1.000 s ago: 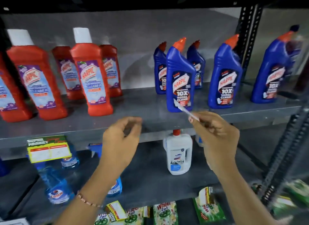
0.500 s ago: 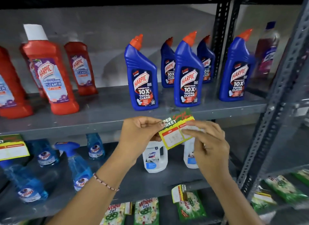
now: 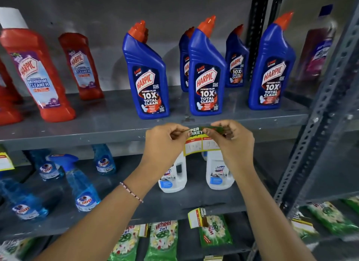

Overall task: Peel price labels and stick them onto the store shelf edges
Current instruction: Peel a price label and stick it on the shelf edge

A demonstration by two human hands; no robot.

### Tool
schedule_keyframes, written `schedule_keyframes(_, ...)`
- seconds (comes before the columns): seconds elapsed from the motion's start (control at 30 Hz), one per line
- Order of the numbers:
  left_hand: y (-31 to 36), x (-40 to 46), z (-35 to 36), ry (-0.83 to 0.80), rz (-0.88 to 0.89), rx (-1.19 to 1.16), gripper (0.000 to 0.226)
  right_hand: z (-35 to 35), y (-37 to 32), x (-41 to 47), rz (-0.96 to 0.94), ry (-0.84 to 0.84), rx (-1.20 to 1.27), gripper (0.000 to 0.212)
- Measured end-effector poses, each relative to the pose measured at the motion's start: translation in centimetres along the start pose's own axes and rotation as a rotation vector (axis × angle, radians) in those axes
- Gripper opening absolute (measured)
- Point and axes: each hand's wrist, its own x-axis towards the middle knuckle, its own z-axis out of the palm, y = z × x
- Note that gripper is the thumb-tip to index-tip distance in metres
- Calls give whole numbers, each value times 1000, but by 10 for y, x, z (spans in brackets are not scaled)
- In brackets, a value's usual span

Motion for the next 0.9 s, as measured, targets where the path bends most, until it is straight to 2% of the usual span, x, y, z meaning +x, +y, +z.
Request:
schedule_keyframes(0.27, -5, 5, 4, 71, 59, 83, 3, 8, 8, -1, -95, 59, -115, 15)
schedule_keyframes(0.4, -6, 7, -1, 102, 33, 79, 20, 8, 13, -2, -164, 153, -175, 20)
schedule_keyframes(0.57, -29, -14, 2, 95, -14, 60, 30, 1, 32, -20, -81, 250, -82, 17)
schedule_keyframes(0.63, -50, -29, 12, 14, -33, 57, 30, -1, 55, -31, -4, 255, -37, 13)
schedule_keyframes(0.73, -85, -57, 37, -172, -168, 6, 22, -2, 105, -58, 207, 173, 31, 15)
schedule_keyframes(0.83, -127, -85, 70, -365, -230, 96, 7, 1, 167, -97, 435, 122, 64, 10)
schedule_keyframes(0.9, -150, -98, 89, -465, -242, 157, 12, 5, 203, -124, 598, 120, 46, 7)
